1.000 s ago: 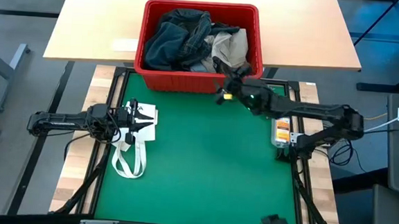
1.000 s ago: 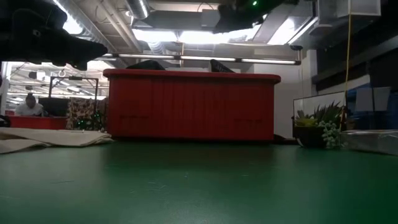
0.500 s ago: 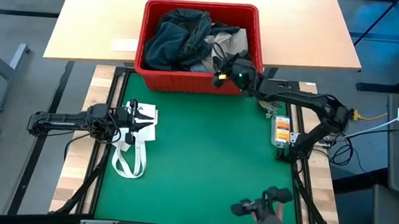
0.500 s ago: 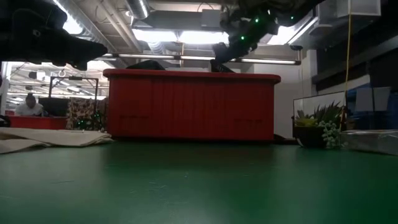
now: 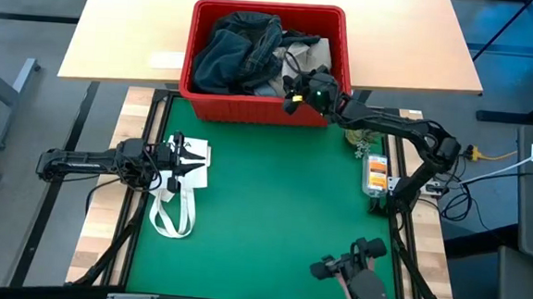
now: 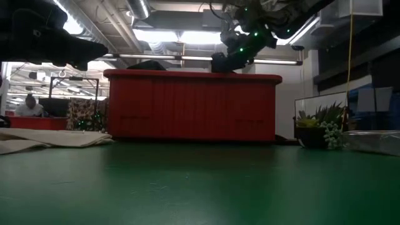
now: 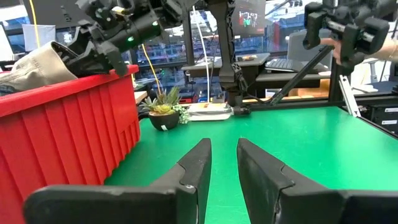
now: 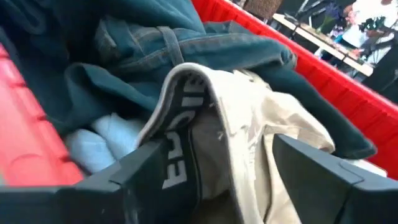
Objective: Fold Laundry from Bin
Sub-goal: Fold the gray shorts
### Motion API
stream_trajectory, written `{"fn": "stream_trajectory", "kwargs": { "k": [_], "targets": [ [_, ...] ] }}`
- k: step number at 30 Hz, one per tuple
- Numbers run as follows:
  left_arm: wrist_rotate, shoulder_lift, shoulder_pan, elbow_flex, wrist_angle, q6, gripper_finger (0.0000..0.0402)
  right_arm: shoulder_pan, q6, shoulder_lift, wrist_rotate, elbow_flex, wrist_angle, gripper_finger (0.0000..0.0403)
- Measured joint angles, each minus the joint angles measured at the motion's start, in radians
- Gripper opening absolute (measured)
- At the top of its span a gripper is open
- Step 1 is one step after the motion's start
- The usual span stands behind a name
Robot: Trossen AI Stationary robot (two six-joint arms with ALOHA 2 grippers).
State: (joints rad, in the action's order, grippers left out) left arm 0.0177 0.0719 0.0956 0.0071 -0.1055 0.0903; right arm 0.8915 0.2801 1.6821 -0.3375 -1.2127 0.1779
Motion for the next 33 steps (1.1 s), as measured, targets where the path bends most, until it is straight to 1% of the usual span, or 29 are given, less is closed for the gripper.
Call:
{"fn": "stream_trajectory", "kwargs": {
  "k": [2,4,6,11,12,13,17,19,22,27,31,33],
  "targets": [
    [0.0,0.0,0.0,0.0,0.0,0.0,0.0074,0.0,-0.009,0.008,0.011,-0.001,0.003,0.0248],
    [0.0,0.0,0.0,0.0,0.0,0.0,0.0074,-0.001,-0.017,0.011,0.017,-0.001,0.007,0.021],
    [0.0,0.0,0.0,0.0,0.0,0.0,0.0074,-0.003,-0.016,0.011,0.018,0.0,0.022,0.0163],
    [0.0,0.0,0.0,0.0,0.0,0.0,0.0074,0.0,-0.015,-0.012,0.017,0.002,0.067,0.0027],
    [0.0,0.0,0.0,0.0,0.0,0.0,0.0074,0.0,-0.015,-0.018,0.016,0.002,0.066,0.0014],
    [0.0,0.0,0.0,0.0,0.0,0.0,0.0074,0.0,-0.015,-0.022,0.016,0.002,0.068,0.0012],
    [0.0,0.0,0.0,0.0,0.0,0.0,0.0074,-0.001,-0.036,-0.043,0.016,-0.01,0.088,0.0029],
    [0.0,0.0,0.0,0.0,0.0,0.0,0.0074,-0.001,-0.06,-0.056,0.03,-0.042,0.086,0.0024],
    [0.0,0.0,0.0,0.0,0.0,0.0,0.0074,0.0,-0.12,-0.072,0.112,-0.11,0.068,0.0007],
    [0.0,0.0,0.0,0.0,0.0,0.0,0.0074,0.0,-0.24,-0.074,0.255,-0.277,0.008,0.0015],
    [0.0,0.0,0.0,0.0,0.0,0.0,0.0074,-0.001,-0.282,-0.075,0.347,-0.41,-0.025,0.0006],
    [0.0,0.0,0.0,0.0,0.0,0.0,0.0074,-0.001,-0.333,-0.075,0.406,-0.473,-0.032,0.0005]
  ]
}}
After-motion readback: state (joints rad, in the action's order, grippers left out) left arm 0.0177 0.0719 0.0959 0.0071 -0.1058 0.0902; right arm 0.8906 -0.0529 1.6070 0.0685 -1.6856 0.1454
